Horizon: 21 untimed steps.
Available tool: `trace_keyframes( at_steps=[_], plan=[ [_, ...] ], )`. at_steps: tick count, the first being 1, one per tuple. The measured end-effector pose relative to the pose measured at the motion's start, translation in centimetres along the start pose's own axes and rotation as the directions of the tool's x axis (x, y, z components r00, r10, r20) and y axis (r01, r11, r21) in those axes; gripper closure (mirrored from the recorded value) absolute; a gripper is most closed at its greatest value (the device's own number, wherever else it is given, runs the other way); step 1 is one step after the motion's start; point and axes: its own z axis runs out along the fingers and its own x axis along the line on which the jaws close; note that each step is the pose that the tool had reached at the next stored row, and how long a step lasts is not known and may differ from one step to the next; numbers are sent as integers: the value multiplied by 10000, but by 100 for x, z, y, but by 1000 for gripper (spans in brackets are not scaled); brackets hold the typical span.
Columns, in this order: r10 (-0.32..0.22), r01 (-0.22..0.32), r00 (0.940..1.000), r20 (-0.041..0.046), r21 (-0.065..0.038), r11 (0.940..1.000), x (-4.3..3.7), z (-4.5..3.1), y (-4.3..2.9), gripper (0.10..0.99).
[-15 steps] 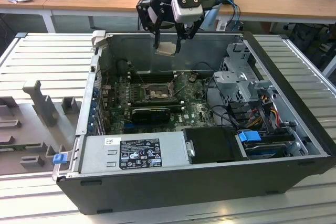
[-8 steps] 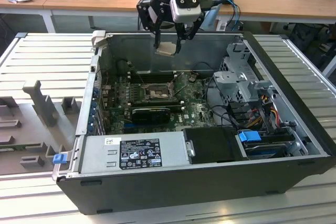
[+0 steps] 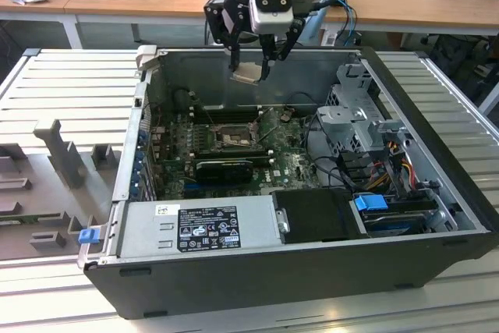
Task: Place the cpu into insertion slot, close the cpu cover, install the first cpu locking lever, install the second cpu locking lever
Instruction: 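Place the cpu into insertion slot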
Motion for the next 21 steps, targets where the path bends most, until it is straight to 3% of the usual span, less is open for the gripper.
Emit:
trace_keyframes(
  at_steps=[9, 18, 21],
  plan=[
    [994, -994, 9950, 88, -26, 9950, 0, 3, 0, 561],
    [1091, -1091, 9940, 98, -26, 9940, -2, 67, -6, 561],
    [1386, -1386, 9903, 127, -31, 9903, -2, 79, -7, 561]
  ],
)
